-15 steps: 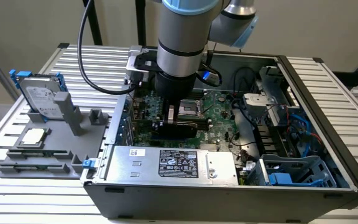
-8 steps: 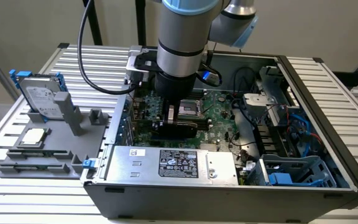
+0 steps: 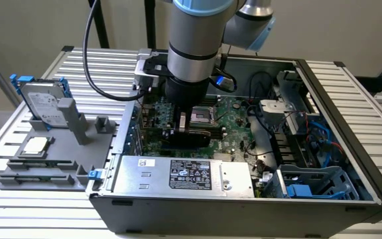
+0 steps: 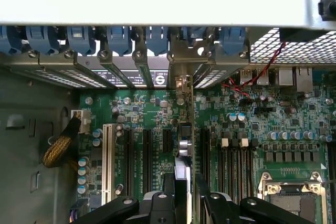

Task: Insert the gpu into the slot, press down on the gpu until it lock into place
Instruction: 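Insert the gpu into the slot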

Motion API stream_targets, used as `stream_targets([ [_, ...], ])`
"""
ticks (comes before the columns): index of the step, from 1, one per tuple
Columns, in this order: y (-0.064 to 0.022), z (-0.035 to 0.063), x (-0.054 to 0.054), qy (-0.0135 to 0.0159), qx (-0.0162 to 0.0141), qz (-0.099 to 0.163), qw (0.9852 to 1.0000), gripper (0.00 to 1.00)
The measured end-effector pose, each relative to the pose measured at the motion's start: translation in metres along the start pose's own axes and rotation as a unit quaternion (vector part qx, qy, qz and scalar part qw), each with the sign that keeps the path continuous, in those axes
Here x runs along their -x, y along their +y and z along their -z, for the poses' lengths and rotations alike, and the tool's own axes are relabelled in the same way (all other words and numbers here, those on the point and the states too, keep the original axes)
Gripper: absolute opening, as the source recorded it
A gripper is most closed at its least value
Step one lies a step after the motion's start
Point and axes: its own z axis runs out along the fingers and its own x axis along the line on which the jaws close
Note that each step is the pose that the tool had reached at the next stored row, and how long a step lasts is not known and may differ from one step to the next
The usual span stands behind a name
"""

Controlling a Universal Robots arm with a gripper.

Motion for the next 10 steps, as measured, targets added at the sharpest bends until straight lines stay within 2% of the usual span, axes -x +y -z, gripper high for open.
stream_targets([
  [10, 0.0000, 0.0000, 0.0004, 0.0003, 0.0002, 0.005, 1.0000, 0.26],
])
